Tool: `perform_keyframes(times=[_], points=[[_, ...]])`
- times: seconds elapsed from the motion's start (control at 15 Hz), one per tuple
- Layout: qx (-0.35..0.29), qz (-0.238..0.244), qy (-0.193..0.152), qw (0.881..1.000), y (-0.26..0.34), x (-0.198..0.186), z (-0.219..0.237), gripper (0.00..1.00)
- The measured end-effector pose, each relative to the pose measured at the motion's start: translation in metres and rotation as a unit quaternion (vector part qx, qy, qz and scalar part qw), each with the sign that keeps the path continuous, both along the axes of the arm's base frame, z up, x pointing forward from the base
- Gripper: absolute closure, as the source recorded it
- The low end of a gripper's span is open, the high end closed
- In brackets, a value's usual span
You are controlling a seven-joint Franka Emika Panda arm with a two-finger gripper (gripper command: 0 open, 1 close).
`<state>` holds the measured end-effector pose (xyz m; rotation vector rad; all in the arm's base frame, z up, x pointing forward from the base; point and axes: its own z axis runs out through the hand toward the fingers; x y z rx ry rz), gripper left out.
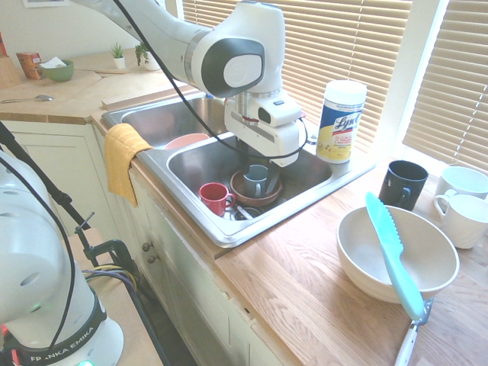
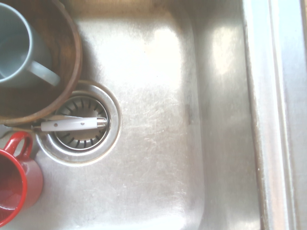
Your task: Put the knife into the sink
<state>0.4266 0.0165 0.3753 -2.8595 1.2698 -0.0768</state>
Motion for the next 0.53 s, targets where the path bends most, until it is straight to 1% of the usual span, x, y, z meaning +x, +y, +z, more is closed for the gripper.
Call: perform_keyframes(times=[0.2,0.27,0.4,0.53], points=[[0.0,0.002,-0.001,1.0,0.0,0.001,0.001,0.0],[-0.002,0.017,-0.005,1.0,-0.003,0.004,0.008,0.0],[-0.005,0.075,0.004,0.997,-0.015,0.01,0.032,0.0],[-0.001,0.137,0.02,0.99,-0.039,0.013,0.06,0.0]])
